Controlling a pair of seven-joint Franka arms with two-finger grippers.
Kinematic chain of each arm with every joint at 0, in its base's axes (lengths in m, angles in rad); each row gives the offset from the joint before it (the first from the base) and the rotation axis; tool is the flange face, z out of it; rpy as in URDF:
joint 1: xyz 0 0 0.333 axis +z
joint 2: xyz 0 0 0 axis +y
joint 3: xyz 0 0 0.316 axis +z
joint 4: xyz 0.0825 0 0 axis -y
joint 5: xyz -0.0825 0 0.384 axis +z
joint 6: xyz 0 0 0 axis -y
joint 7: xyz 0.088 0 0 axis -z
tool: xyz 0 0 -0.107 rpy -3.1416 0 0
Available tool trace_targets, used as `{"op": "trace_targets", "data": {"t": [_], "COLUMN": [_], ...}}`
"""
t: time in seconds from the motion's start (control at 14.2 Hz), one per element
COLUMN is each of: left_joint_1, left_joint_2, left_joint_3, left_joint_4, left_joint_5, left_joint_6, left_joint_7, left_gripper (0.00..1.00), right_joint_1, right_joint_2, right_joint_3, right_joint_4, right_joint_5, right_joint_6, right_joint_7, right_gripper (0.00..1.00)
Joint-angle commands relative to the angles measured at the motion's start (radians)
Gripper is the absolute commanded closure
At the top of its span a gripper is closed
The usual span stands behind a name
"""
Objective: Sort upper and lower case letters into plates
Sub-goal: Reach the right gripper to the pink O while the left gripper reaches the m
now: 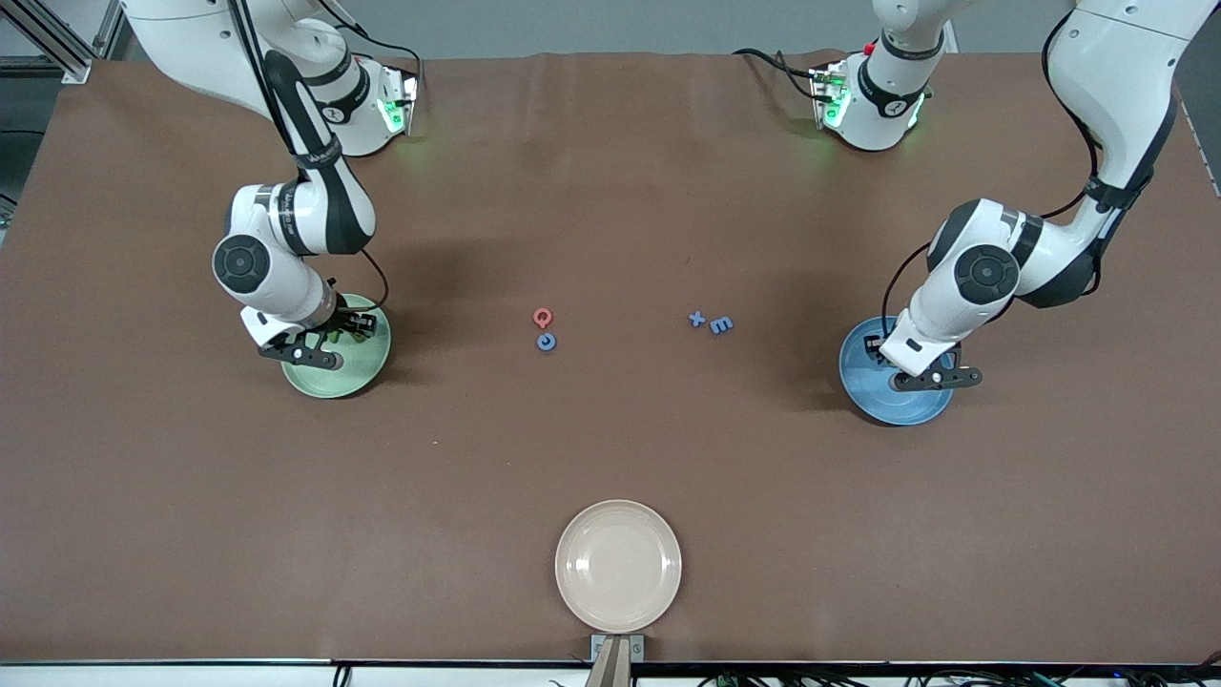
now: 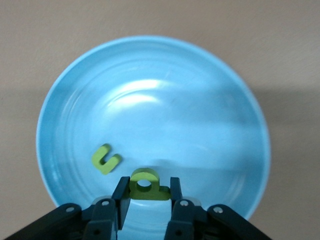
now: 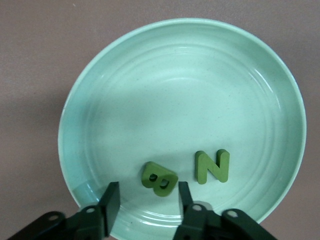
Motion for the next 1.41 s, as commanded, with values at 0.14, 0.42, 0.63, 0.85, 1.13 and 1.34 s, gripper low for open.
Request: {"op": "trace_targets", "data": {"t": [0.14, 0.42, 0.63, 0.85, 1.13, 1.34], "left_joint_1": [0.041, 0.044, 0.045, 0.044, 0.042, 0.036], "left_joint_2": [-0.021, 0.001, 0.002, -0.016, -0.059, -0.044], "left_joint_3": [-0.018, -0.017, -0.017, -0.022, -0.106, -0.233], "left_joint_4": [-0.056, -0.054, -0.051, -0.043, -0.017, 0.036], "left_joint_5": [0.031, 0.031, 0.031, 0.031, 0.017, 0.009], "left_joint_6": [0.019, 0.037, 0.037, 0.037, -0.016, -0.117], "left_joint_7": [0.02, 0.022, 0.023, 0.013, -0.049, -0.235], "left_gripper": [0.82, 0.8, 0.64, 0.0, 0.0, 0.0], "right_joint_1": [0.136, 0.292, 0.395, 0.478, 0.494, 0.498], "right_joint_2": [-0.038, 0.011, 0.083, 0.146, 0.227, 0.275], "right_joint_3": [0.012, 0.012, 0.012, 0.024, 0.07, 0.087], "right_joint_4": [0.031, 0.09, 0.121, 0.19, 0.293, 0.34], "right_joint_5": [0.006, 0.007, 0.007, 0.044, 0.098, 0.098], "right_joint_6": [-0.032, 0.003, 0.06, 0.06, 0.06, 0.062], "right_joint_7": [0.265, 0.517, 0.669, 0.717, 0.713, 0.707], "right_gripper": [0.0, 0.0, 0.0, 0.0, 0.0, 0.02]}}
